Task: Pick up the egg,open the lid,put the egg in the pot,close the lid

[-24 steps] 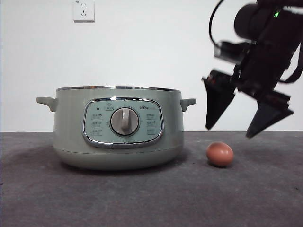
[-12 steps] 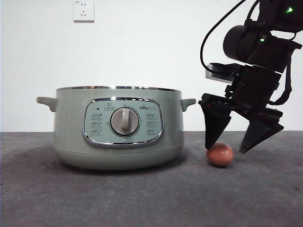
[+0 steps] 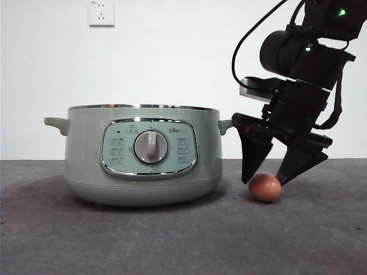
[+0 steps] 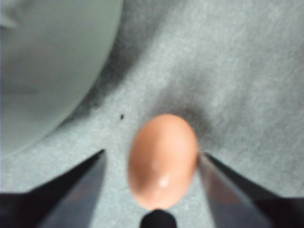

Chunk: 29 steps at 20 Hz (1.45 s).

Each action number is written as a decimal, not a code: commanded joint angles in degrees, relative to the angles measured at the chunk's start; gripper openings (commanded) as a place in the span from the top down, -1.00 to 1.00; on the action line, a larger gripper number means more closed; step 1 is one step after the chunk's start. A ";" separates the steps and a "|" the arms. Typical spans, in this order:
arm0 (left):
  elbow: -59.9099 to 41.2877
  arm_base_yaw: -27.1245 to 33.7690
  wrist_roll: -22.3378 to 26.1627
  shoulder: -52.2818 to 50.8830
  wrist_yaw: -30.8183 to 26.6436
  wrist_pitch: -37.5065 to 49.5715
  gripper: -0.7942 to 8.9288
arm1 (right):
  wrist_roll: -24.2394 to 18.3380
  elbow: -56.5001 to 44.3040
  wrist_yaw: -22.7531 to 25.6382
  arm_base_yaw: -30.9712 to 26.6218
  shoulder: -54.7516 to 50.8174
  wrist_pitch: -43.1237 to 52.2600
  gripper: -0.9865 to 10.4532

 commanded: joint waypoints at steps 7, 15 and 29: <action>0.42 0.13 -0.55 -1.22 0.46 2.16 0.85 | 1.44 0.15 0.04 0.04 1.84 0.11 0.84; 0.42 0.13 -0.02 -1.20 0.46 2.21 0.85 | 1.66 0.20 0.87 0.04 -9.11 -3.58 0.84; 0.42 0.13 0.74 -1.20 0.72 2.21 0.85 | -0.55 29.44 1.53 11.80 -5.51 -6.62 0.85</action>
